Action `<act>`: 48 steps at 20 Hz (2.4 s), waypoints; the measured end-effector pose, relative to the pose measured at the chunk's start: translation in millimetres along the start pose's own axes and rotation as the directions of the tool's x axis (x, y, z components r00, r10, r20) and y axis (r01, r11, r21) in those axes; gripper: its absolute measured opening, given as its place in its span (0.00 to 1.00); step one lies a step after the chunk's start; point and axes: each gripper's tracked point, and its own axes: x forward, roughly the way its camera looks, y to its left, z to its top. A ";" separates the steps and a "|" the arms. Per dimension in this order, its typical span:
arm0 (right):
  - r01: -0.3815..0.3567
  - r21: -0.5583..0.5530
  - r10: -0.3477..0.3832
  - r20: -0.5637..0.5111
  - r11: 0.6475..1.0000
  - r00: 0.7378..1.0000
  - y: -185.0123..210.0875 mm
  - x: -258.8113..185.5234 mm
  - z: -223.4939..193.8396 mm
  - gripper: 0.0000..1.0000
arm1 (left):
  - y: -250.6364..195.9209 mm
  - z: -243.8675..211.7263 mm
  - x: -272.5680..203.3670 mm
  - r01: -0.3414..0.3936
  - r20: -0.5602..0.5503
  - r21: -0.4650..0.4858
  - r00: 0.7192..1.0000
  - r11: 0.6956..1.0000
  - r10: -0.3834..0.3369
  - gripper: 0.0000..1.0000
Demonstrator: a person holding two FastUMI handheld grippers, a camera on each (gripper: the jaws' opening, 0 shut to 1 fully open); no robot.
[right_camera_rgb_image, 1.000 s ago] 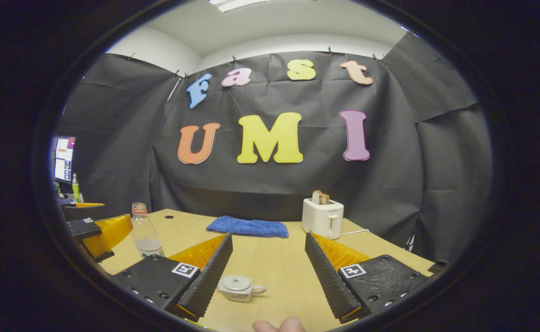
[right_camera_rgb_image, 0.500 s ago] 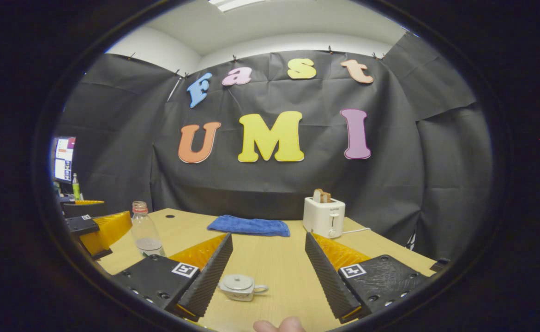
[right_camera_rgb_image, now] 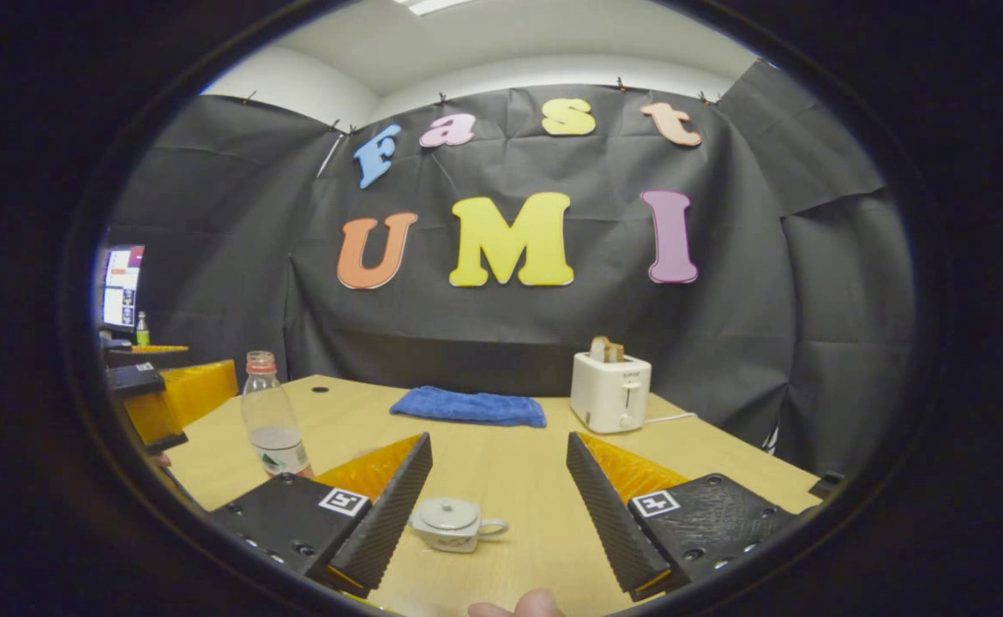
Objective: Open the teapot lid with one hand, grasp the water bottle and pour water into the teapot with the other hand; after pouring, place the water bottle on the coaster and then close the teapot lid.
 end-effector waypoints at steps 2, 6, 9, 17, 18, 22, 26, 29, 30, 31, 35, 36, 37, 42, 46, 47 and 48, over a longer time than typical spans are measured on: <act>-0.010 -0.003 0.010 -0.017 1.000 1.000 7.5 7.0 -11.0 0.95 | 1.0 -1.3 -0.5 0.001 -0.008 -0.002 1.000 1.000 -0.001 0.99; -0.022 -0.030 0.021 -0.057 0.999 0.998 15.2 29.0 -39.8 0.95 | 7.6 0.1 -0.9 -0.009 -0.005 0.001 1.000 1.000 0.009 0.99; -0.018 -0.020 0.016 -0.105 1.000 0.994 15.2 45.9 -58.4 0.95 | 10.2 0.2 -1.1 -0.016 -0.008 -0.007 1.000 1.000 0.016 0.99; -0.048 -0.033 0.042 -0.171 0.998 0.984 31.1 68.2 -81.0 0.82 | 19.6 -4.1 1.4 -0.033 -0.018 0.000 0.999 0.999 0.033 0.99; -0.052 -0.036 0.045 -0.175 0.998 0.984 32.6 70.3 -82.5 0.79 | 19.5 -3.7 1.6 -0.033 -0.018 -0.002 0.999 0.999 0.033 0.99; -0.041 -0.065 0.030 -0.168 0.997 0.985 31.5 75.2 -81.0 0.47 | 20.4 -5.7 4.1 -0.034 -0.024 -0.002 0.999 0.999 0.034 0.99; -0.057 -0.070 0.045 -0.171 0.996 0.984 35.8 78.5 -81.9 0.20 | 22.2 -6.4 4.0 -0.039 -0.027 0.000 0.999 0.999 0.039 0.99; -0.058 -0.083 0.042 -0.183 0.995 0.982 36.0 80.1 -85.2 0.07 | 21.0 -9.2 4.4 -0.039 -0.032 0.007 0.999 0.999 0.039 0.99; -0.066 -0.077 0.051 -0.187 0.995 0.981 37.9 78.2 -87.2 0.10 | 22.3 -11.0 4.7 -0.038 -0.034 0.006 0.999 0.999 0.038 1.00; -0.070 -0.072 0.055 -0.185 0.995 0.981 37.0 77.9 -84.7 0.00 | 23.3 -14.0 4.0 -0.034 -0.037 0.002 0.999 0.999 0.034 0.99; -0.081 -0.064 0.069 -0.174 0.995 0.982 37.4 77.9 -81.3 0.00 | 30.0 -42.4 1.3 -0.026 -0.097 0.000 0.995 1.000 0.026 0.99; -0.083 -0.068 0.070 -0.175 0.994 0.982 37.4 78.0 -81.3 0.00 | 30.0 -50.0 0.6 -0.021 -0.111 -0.008 0.994 1.000 0.020 0.99; -0.086 -0.074 0.072 -0.176 0.994 0.982 38.0 77.7 -79.8 0.00 | 28.6 -55.6 0.3 -0.016 -0.121 -0.018 0.993 1.000 0.013 0.99; -0.111 -0.058 0.102 -0.150 0.992 0.984 42.0 73.4 -67.5 0.00 | 9.8 -84.0 0.9 0.049 -0.164 -0.066 0.985 0.997 -0.059 0.99; -0.127 -0.049 0.120 -0.127 0.991 0.985 40.5 67.1 -53.7 0.00 | 1.8 -107.6 13.0 0.067 -0.209 -0.065 0.975 0.996 -0.079 1.00; -0.129 -0.049 0.122 -0.122 0.990 0.985 39.9 65.6 -50.0 0.00 | -0.1 -112.6 16.0 0.069 -0.222 -0.069 0.972 0.995 -0.083 1.00; -0.129 -0.053 0.122 -0.118 0.990 0.985 37.3 63.7 -46.9 0.00 | -0.7 -117.5 19.8 0.071 -0.232 -0.073 0.969 0.995 -0.086 1.00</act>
